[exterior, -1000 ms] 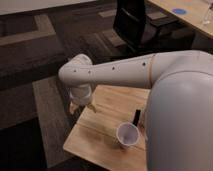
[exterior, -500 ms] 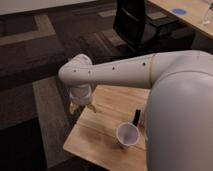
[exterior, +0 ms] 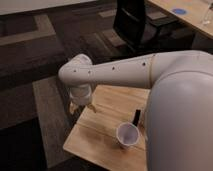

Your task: Place the pepper on the white sponge

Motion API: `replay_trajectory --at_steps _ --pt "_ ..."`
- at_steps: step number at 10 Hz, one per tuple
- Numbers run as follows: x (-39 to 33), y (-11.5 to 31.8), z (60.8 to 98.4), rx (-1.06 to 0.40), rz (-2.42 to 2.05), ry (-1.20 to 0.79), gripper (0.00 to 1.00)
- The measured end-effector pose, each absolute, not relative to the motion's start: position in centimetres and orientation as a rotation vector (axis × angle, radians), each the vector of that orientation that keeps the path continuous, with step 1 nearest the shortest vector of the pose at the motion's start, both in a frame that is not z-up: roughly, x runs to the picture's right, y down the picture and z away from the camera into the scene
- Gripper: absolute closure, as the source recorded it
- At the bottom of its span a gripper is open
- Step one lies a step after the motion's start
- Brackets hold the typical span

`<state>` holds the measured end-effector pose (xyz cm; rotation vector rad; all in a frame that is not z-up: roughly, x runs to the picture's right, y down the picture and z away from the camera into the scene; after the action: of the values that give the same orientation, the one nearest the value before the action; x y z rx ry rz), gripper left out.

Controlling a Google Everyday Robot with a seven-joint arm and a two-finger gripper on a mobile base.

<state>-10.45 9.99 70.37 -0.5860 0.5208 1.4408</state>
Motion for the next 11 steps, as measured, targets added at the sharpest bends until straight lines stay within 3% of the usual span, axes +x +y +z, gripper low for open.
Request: replay_trajectory --at_steps 2,5,8,11 --pt "-10.4 9.8 70.3 -0.585 1.442 0.516 0.35" --pt "-7.8 5.7 68.4 -0.557 1.508 0.421 0.35" --pt "-0.4 2.9 65.5 -0.523 1.666 0.344 0.35" --pt "9.0 4.3 62.0 -0.468 1.839 0.343 0.35"
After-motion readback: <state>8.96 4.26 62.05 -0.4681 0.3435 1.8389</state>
